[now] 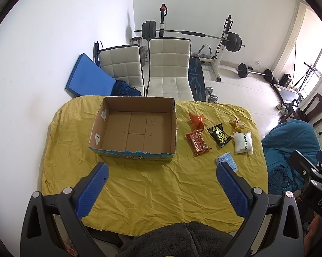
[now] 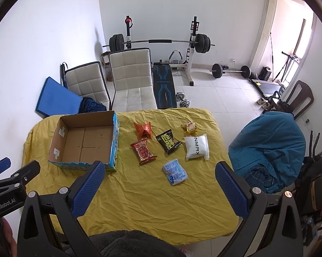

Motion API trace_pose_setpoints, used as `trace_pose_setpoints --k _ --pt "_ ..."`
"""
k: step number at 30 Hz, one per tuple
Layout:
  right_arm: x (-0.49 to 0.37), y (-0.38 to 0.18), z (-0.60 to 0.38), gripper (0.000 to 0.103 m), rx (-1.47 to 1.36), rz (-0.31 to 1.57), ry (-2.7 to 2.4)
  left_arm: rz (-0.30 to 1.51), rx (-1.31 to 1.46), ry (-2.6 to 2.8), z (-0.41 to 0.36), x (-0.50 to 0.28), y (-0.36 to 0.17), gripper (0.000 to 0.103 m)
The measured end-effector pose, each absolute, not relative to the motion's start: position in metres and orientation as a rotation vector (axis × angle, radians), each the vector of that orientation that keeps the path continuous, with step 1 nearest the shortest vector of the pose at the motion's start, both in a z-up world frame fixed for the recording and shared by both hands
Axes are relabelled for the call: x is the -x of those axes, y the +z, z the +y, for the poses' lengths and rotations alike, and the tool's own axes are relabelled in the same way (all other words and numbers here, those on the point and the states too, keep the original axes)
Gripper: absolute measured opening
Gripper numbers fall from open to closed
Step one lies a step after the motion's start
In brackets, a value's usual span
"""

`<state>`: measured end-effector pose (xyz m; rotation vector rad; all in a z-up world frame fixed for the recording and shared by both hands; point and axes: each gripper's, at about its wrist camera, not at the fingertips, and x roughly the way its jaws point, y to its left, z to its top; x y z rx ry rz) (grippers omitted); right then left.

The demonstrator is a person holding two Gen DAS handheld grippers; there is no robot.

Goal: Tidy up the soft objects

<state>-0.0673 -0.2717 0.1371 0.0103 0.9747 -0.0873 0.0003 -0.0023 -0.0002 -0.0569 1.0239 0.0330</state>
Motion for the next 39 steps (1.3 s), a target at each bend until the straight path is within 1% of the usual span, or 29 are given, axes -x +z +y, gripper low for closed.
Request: trace_pose_setpoints --k 29,33,39 --pt "0.069 0.134 -0.270 0.103 -0.006 0.976 -0.073 0.996 0.061 0.053 0.006 0.002 0.004 0.103" --pt "0.061 0.119 -0.280 0.103 -0.030 1.004 -0.088 1.004 0.059 0.055 0.001 -0.001 -0.003 0.103" --pt "0.038 0.075 -0.312 0.103 -0.068 1.076 -0.146 1.047 0.044 0.053 -0.014 -0.036 -0.036 0.103"
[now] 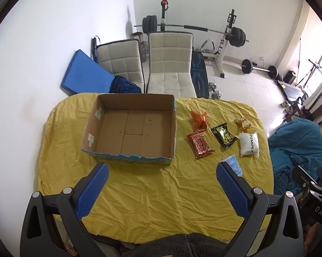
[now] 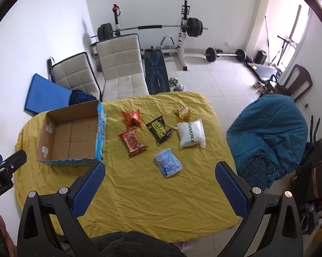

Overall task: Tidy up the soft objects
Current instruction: 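Grasp the red packet with the left tool while the right tool grasps the blue tissue pack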

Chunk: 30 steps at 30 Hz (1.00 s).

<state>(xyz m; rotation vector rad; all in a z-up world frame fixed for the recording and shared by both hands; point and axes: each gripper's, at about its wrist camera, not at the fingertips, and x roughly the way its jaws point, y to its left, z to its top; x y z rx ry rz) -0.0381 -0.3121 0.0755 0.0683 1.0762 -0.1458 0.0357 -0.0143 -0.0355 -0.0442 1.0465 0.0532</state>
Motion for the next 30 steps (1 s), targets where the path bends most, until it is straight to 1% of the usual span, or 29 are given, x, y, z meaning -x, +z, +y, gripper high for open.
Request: trace_pose_setpoints --k 6,11,15,17,19,23,24,26,28,30 --pt "0.002 -0.004 -0.357 0.103 -0.098 1.208 -0.187 1.175 0.025 0.021 -0.042 -0.079 -0.092 0.103" --pt "-0.043 -0.101 -0.379 0.103 -0.064 1.332 -0.136 1.272 -0.006 0.021 -0.067 -0.114 -0.153 0.103" --pt "-0.081 -0.189 -0.381 0.103 0.001 1.462 -0.077 1.381 -0.033 0.033 -0.083 -0.139 -0.213 0.103" --pt "-0.093 -0.225 -0.378 0.103 0.003 1.521 -0.042 1.455 -0.029 0.024 -0.093 -0.150 -0.245 0.103" --pt "-0.105 -0.261 -0.375 0.103 0.002 1.583 -0.012 1.490 -0.042 0.032 -0.100 -0.159 -0.267 0.103" --pt "-0.118 -0.309 -0.371 0.102 -0.038 1.674 0.016 1.548 -0.058 0.042 -0.112 -0.174 -0.303 0.103" --pt "-0.120 -0.318 -0.370 0.099 -0.040 1.687 0.018 1.559 -0.050 0.044 -0.113 -0.176 -0.309 0.103" --pt "-0.123 -0.334 -0.370 0.090 -0.053 1.712 0.017 1.579 -0.037 0.046 -0.113 -0.183 -0.319 0.103" --pt "-0.125 -0.345 -0.371 0.077 -0.055 1.734 0.010 1.596 -0.026 0.046 -0.115 -0.187 -0.326 0.103" --pt "-0.125 -0.354 -0.374 0.070 -0.064 1.753 0.012 1.605 -0.012 0.043 -0.117 -0.191 -0.331 0.103"
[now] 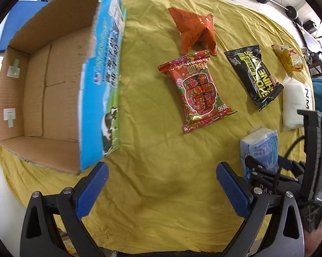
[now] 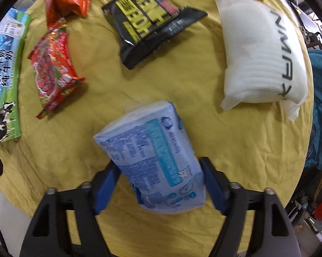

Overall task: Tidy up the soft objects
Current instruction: 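Grasp the red packet with the left tool while the right tool grasps the blue tissue pack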

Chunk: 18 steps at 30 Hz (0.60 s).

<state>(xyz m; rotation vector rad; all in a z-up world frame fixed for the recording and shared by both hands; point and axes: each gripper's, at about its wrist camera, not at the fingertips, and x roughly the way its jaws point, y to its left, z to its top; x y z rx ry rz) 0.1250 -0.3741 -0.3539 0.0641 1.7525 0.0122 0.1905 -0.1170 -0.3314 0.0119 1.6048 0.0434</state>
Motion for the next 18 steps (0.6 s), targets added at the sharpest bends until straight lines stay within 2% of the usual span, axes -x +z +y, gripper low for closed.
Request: trace_pose_setpoints --k 4,10,17,18 --pt "-0.124 -0.361 -0.387 0.061 -0.113 1.764 0.006 1.615 0.008 0.037 -0.122 -0.202 -0.338 0.103" --pt "-0.117 -0.365 -0.416 0.059 -0.168 1.770 -0.058 1.625 0.039 0.022 -0.137 -0.225 -0.345 0.103" --pt "-0.105 -0.377 -0.439 0.059 -0.214 1.787 -0.074 1.680 0.065 0.055 -0.148 -0.264 -0.378 0.103" --pt "-0.102 -0.380 -0.440 0.059 -0.215 1.789 -0.077 1.688 0.065 0.065 -0.148 -0.271 -0.384 0.101"
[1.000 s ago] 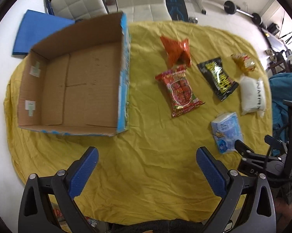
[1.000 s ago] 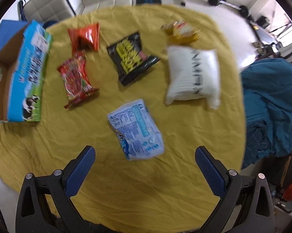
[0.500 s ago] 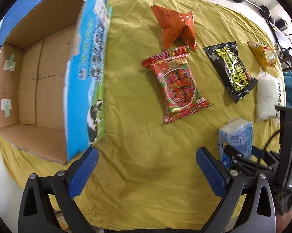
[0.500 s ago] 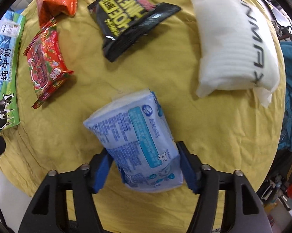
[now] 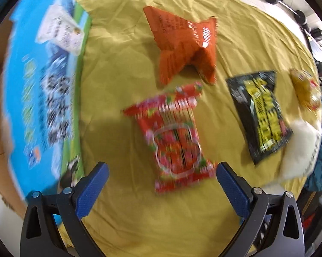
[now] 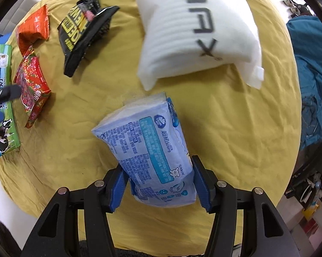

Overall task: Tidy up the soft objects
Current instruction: 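Grasp the red packet with the left tool while the right tool grasps the blue tissue pack, then lift the red packet with the left tool while the right tool lifts the tissue pack toward the box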

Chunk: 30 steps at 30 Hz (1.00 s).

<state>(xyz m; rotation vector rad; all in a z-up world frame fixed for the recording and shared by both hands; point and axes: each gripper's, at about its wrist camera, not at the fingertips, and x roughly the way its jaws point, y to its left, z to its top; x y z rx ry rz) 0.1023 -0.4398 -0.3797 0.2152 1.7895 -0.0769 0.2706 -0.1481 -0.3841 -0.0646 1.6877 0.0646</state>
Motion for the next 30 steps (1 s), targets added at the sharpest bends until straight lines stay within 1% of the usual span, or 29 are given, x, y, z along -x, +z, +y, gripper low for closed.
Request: trace_pose_setpoints --k 1,2,3,4,6,8,11,13,22,25,30 --pt "-0.100 -0.385 -0.442 0.059 -0.218 1.791 -0.078 1.693 0.062 0.072 -0.148 -0.275 -0.389 0.096" --pt "-0.102 -0.390 -0.435 0.059 -0.219 1.792 -0.079 1.701 0.063 0.074 -0.147 -0.278 -0.393 0.087" --pt "-0.102 -0.394 -0.435 0.059 -0.218 1.794 -0.079 1.711 0.064 0.075 -0.147 -0.281 -0.398 0.080" --pt "-0.104 -0.393 -0.431 0.059 -0.215 1.796 -0.079 1.725 0.067 0.069 -0.147 -0.283 -0.404 0.076" --pt "-0.106 -0.386 -0.436 0.058 -0.213 1.801 -0.079 1.745 0.097 0.041 -0.148 -0.282 -0.412 0.058" --pt "-0.108 -0.376 -0.440 0.058 -0.219 1.809 -0.081 1.752 0.130 0.012 -0.149 -0.279 -0.414 0.049" --pt "-0.109 -0.378 -0.441 0.056 -0.223 1.813 -0.076 1.738 0.070 -0.019 -0.159 -0.265 -0.419 0.045" --pt "-0.109 -0.380 -0.438 0.055 -0.225 1.820 -0.070 1.730 0.022 -0.042 -0.169 -0.250 -0.421 0.044" --pt "-0.095 -0.392 -0.436 0.054 -0.220 1.875 -0.034 1.738 -0.136 -0.112 -0.197 -0.153 -0.425 0.044" --pt "-0.094 -0.396 -0.432 0.054 -0.210 1.876 -0.038 1.723 -0.162 -0.106 -0.207 -0.135 -0.425 0.047" --pt "-0.095 -0.400 -0.420 0.055 -0.181 1.866 -0.052 1.738 -0.148 -0.086 -0.224 -0.135 -0.465 0.048"
